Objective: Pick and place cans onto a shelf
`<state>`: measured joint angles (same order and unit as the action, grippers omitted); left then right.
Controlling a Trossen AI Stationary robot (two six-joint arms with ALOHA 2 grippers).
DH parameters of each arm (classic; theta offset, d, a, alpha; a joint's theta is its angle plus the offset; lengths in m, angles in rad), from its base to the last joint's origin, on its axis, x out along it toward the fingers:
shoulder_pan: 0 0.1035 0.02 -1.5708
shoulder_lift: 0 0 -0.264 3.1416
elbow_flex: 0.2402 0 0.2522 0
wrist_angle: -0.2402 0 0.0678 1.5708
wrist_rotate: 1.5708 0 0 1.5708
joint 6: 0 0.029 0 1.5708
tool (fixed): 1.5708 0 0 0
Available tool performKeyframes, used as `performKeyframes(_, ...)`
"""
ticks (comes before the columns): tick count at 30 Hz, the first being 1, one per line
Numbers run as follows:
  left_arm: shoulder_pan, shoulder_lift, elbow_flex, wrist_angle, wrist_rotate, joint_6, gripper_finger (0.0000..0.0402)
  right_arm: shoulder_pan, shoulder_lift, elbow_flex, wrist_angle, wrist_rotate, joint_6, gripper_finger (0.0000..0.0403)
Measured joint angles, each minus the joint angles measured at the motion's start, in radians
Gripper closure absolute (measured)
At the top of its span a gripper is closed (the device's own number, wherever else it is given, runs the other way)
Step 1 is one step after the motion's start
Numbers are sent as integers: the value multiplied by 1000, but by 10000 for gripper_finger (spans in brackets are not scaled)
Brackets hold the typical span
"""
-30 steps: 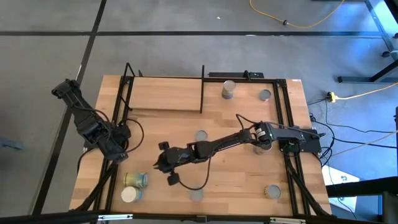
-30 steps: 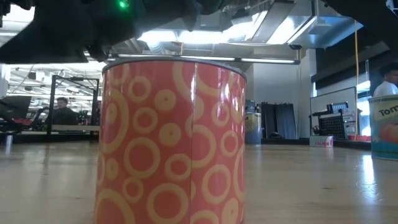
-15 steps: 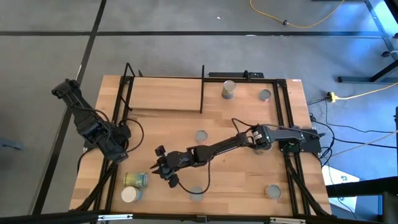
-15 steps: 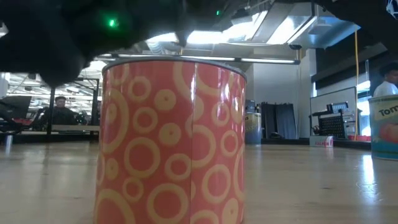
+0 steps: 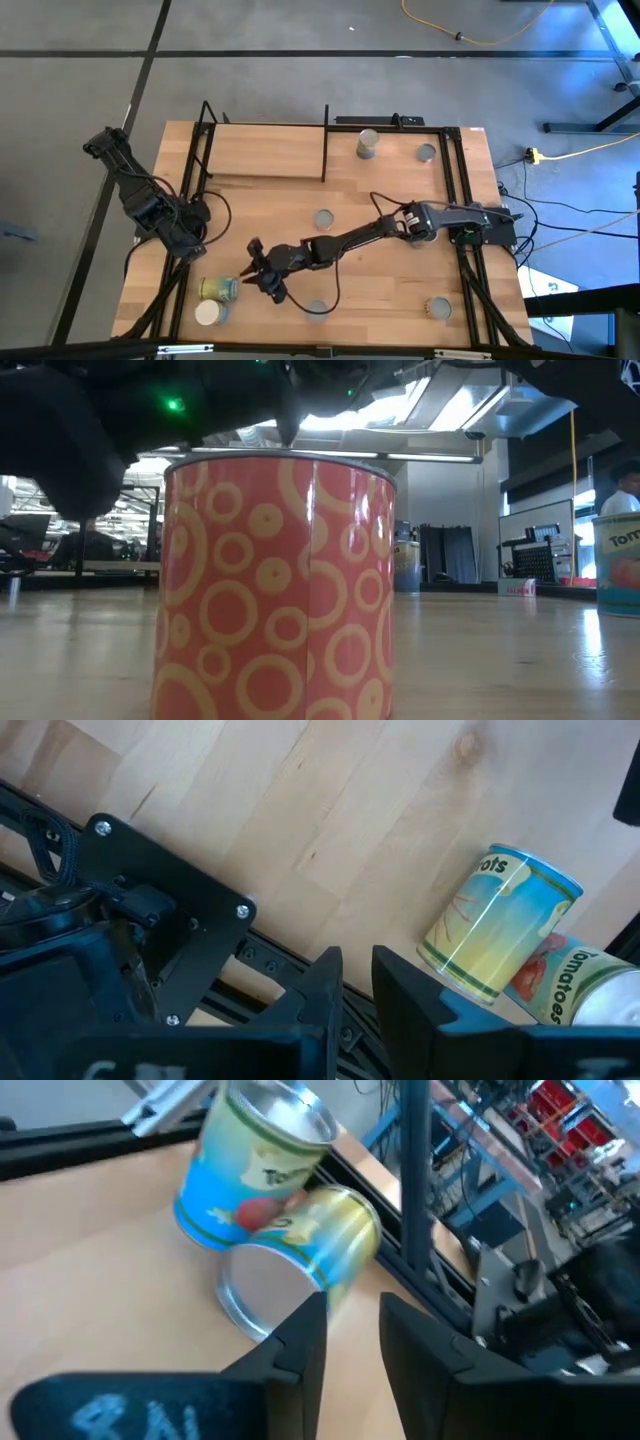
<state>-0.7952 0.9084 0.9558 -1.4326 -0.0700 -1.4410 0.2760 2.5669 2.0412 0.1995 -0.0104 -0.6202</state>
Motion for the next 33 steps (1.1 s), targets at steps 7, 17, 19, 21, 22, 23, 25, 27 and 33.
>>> performKeyframes(7,0,0,0,0,0,-20,350,0,21,0,41,-10,-12,305)
performKeyframes(17,0,0,0,4,0,-24,350,0,59,0,98,-17,-13,305)
performKeyframes(19,0,0,0,5,0,-24,350,0,63,0,101,-17,-13,305)
performKeyframes(21,0,0,0,5,0,-25,350,-2,68,0,110,-17,-13,305)
performKeyframes(22,0,0,0,5,0,-25,350,-4,69,0,113,-17,-13,305)
performKeyframes(23,0,0,0,9,0,-25,350,-5,69,0,113,-17,-13,305)
performKeyframes(25,0,0,0,27,0,-25,350,-9,69,0,122,-15,-13,305)
performKeyframes(27,0,2,0,58,0,-18,350,-13,69,0,127,-10,-13,305)
performKeyframes(33,-1,20,0,160,29,10,350,-25,69,8,136,-5,-12,305)
